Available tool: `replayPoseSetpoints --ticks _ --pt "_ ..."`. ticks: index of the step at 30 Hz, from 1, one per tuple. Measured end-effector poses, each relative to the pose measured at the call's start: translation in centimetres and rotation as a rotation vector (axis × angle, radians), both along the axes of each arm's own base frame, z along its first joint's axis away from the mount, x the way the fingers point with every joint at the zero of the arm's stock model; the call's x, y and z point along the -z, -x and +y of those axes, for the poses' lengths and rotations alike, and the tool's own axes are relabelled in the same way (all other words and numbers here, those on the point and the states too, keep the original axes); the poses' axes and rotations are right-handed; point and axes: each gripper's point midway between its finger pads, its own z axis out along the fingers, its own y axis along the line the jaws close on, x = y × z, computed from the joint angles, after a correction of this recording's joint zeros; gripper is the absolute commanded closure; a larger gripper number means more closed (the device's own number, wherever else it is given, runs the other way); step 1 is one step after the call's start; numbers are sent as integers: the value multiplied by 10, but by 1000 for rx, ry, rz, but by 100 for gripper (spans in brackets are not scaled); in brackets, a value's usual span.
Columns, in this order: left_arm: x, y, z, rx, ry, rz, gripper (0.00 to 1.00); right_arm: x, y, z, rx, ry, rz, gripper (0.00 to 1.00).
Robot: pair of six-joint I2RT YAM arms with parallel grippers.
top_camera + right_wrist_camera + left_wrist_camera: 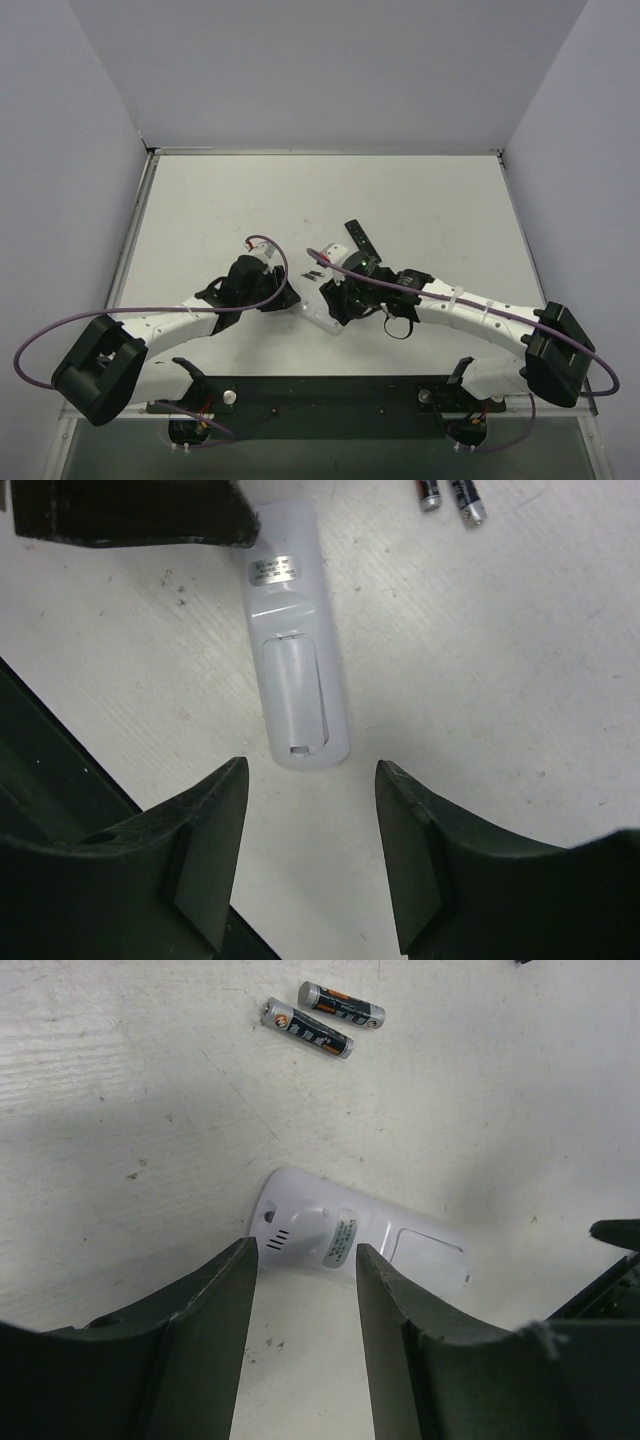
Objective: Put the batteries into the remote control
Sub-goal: Load the battery cover into the remote control.
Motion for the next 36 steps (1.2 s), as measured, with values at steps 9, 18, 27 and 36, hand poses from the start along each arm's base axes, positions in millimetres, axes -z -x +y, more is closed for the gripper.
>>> replayPoseSetpoints --ticks 9,18,27,36 --pt "4 -6 4 5 -57 -8 44 24 6 -15 103 -36 178 62" --pt "11 -7 4 8 -85 6 44 46 6 -11 112 -23 253 72" --pt "15 -7 5 9 -93 15 44 55 6 -7 103 -27 281 72" --pt "17 -6 5 10 -96 19 44 58 8 -3 84 -31 318 73"
